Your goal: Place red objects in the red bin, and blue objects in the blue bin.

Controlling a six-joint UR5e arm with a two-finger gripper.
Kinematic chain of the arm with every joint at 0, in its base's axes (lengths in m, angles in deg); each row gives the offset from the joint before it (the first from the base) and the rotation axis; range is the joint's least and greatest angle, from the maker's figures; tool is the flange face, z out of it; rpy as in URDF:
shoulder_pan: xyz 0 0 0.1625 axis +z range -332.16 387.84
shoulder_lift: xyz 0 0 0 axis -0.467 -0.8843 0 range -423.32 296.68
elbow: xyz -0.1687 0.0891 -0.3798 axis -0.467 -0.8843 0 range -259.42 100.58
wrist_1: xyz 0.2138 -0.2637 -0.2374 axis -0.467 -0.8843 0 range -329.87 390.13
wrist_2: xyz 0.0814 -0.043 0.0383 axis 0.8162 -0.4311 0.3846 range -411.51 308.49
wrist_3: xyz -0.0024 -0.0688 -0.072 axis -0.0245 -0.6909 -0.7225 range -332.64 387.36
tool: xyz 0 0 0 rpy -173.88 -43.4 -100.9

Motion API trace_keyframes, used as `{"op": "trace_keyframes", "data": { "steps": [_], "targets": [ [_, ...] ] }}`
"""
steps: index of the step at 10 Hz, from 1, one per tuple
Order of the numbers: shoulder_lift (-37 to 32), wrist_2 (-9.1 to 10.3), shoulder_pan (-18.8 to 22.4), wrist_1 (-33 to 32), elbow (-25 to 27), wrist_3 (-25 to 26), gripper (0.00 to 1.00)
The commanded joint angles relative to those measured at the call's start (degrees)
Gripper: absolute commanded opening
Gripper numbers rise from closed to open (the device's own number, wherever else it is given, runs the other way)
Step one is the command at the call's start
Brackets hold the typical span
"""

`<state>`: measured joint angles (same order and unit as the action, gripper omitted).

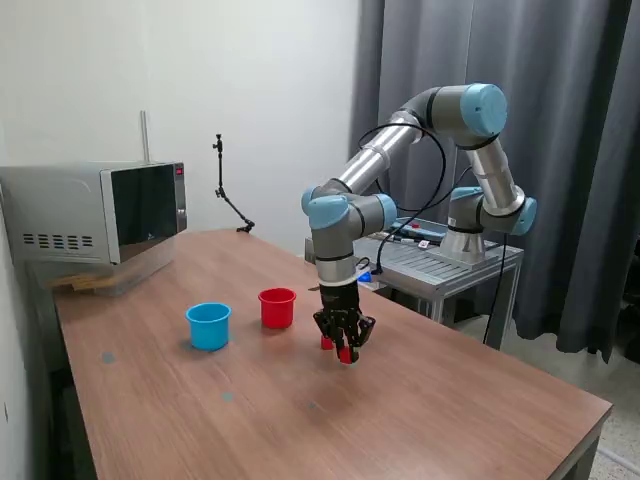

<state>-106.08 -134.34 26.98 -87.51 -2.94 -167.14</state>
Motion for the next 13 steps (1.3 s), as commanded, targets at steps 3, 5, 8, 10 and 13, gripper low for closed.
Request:
{"op": "trace_keyframes", "data": {
  "steps": [3,5,8,10,13],
  "targets": [
    [-4.1,-5.22,-3.0,0.2,-3.2,0.0,0.0],
    [-6.5,-7.76,-4.6,0.2,-2.7,0.2,0.0],
    [-9.6,-10.85,-9.6,0.2,0.7,3.2,0.0],
    [-10.5,-10.5,-11.3,0.2,3.2,3.3,0.0],
    [-10.9,-10.33,-12.3,0.2,5.1,3.3,0.0]
  ]
}}
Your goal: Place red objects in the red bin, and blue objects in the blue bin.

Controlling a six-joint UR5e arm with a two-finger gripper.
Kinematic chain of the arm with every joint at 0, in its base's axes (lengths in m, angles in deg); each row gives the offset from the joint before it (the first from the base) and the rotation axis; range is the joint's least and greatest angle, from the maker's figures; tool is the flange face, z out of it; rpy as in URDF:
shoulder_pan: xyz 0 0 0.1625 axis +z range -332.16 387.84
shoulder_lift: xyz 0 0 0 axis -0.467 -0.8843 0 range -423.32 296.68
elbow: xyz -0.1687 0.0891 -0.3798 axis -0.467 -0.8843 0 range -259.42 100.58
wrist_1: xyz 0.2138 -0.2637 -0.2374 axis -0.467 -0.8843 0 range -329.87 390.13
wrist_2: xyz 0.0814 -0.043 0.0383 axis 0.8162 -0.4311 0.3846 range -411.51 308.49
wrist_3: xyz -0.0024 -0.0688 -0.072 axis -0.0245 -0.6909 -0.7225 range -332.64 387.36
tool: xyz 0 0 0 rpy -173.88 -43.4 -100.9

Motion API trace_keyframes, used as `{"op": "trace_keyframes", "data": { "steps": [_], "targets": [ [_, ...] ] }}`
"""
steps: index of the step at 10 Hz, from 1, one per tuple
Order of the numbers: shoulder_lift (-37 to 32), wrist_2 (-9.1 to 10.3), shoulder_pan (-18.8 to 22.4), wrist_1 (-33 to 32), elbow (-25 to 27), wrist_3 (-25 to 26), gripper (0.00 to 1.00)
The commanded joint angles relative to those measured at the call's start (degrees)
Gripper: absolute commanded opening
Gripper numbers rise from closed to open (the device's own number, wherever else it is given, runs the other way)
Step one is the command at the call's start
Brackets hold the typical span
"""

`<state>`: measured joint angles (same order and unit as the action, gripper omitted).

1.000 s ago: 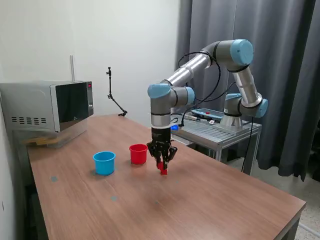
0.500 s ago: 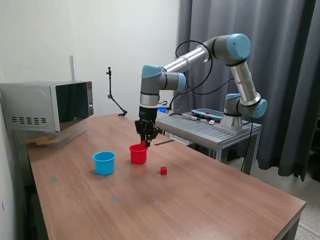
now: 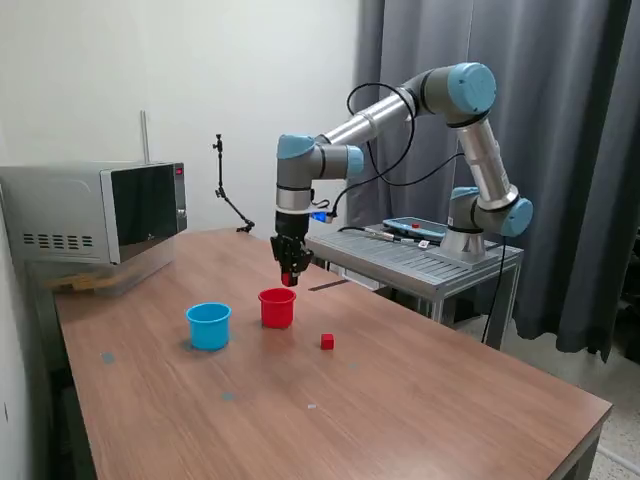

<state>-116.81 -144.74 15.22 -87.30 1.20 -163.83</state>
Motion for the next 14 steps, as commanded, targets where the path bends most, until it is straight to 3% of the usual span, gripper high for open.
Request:
{"op": "trace_keyframes", "data": {
  "steps": [1,11,12,14],
  "targets": [
    [-0.2,0.07,-0.9,0.0,1.1,0.1,0.0],
    [-0.1,-1.43,-3.9,-0.1,1.7,1.3,0.0],
    [-0.1,-1.43,-3.9,-0.1,1.9,1.3,1.0],
    [-0.1,-1.08,-3.8,-0.1,2.1,1.3,1.0]
  ]
}}
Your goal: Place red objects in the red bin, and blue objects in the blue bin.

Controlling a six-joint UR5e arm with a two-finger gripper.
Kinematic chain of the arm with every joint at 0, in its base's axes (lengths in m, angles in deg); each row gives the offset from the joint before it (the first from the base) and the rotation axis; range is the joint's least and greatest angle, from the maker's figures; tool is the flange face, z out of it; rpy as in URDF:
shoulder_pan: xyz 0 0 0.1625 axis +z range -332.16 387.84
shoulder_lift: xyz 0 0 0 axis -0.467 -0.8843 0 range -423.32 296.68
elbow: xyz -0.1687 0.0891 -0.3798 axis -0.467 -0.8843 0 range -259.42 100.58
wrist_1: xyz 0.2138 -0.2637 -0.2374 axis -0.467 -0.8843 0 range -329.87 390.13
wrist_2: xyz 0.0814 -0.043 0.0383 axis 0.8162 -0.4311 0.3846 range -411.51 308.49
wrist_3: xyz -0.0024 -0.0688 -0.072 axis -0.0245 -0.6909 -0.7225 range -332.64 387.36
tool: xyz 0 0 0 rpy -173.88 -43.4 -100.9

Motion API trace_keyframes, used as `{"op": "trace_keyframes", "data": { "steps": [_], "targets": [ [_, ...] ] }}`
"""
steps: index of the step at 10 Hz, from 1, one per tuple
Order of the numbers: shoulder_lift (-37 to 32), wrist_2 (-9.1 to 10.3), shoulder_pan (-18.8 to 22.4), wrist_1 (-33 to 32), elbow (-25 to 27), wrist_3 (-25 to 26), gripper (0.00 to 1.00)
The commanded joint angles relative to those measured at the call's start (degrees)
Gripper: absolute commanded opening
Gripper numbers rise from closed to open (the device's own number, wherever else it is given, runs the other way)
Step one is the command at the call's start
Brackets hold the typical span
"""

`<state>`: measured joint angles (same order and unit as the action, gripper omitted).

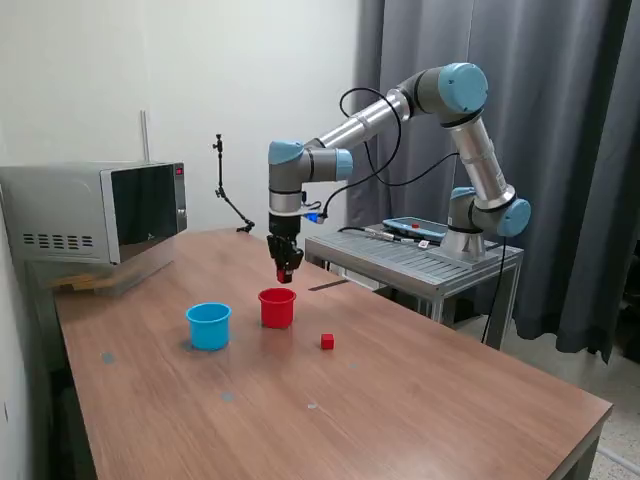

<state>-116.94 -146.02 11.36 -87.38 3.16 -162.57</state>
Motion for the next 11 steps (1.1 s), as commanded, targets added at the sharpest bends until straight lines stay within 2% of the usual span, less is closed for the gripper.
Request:
{"op": "trace_keyframes", "data": {
  "steps": [1,5,6,8,9,10,11],
  "targets": [
    [0.0,0.2,0.1,0.0,0.2,0.1,1.0],
    [-0.1,-0.06,0.7,-0.1,-0.2,0.2,1.0],
    [-0.4,-0.32,0.8,0.0,-0.5,2.7,1.0],
    [-3.3,-0.32,1.1,0.0,0.0,14.8,1.0],
    [-4.4,-0.32,1.6,0.0,1.1,19.1,1.0],
    [-4.6,-0.15,5.1,0.1,2.0,23.3,1.0],
    [-4.7,0.37,7.3,0.1,3.5,30.2,1.0]
  ]
}}
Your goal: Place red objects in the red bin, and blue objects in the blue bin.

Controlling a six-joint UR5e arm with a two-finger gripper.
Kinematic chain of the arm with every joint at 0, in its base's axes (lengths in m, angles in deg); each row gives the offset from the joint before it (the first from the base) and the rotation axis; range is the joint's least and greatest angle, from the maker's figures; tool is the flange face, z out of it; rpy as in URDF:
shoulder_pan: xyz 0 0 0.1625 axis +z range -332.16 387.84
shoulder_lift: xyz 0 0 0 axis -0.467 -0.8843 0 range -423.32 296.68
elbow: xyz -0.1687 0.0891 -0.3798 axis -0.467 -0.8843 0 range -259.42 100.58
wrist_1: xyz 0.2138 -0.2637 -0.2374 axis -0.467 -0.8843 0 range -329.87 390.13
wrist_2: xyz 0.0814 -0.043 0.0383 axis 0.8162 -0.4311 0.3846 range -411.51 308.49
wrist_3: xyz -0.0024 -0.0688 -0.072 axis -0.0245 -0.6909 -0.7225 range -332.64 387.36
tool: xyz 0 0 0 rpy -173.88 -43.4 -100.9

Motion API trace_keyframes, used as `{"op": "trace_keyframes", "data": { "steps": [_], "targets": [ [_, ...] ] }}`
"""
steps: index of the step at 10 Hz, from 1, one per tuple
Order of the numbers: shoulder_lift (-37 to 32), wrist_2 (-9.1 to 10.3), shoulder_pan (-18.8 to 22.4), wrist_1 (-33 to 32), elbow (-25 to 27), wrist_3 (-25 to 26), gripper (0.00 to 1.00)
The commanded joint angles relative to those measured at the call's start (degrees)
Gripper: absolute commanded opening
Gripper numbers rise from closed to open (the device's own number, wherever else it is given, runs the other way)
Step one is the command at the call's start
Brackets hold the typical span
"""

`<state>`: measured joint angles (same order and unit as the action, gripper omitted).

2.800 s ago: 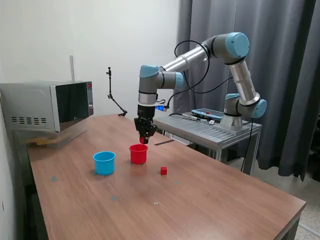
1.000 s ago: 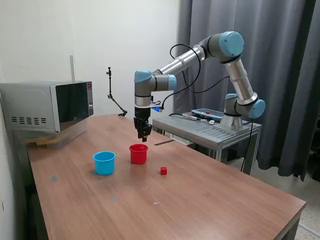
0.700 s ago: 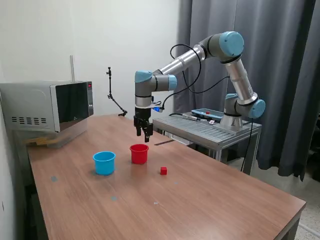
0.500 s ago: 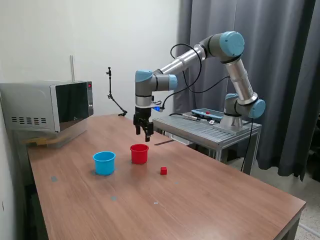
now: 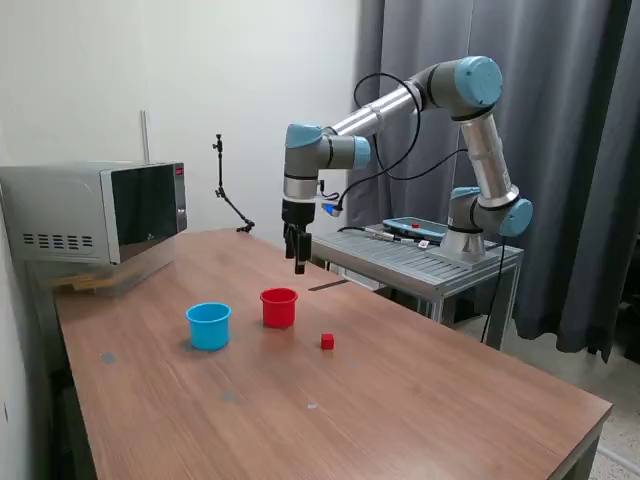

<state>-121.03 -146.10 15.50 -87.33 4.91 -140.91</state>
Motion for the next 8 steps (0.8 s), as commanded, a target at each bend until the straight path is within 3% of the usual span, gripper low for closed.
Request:
{"op": "trace_keyframes", "data": {
  "steps": [1,2,3,8],
  "targets": [
    [-0.9,2.63,4.3,0.0,2.0,13.1,1.0],
    [-1.0,7.44,4.6,-0.1,2.2,15.1,1.0],
    [-0.8,10.97,5.4,-0.1,3.0,16.6,1.0],
    [-0.3,11.44,7.1,-0.3,6.5,18.5,1.0]
  ]
}}
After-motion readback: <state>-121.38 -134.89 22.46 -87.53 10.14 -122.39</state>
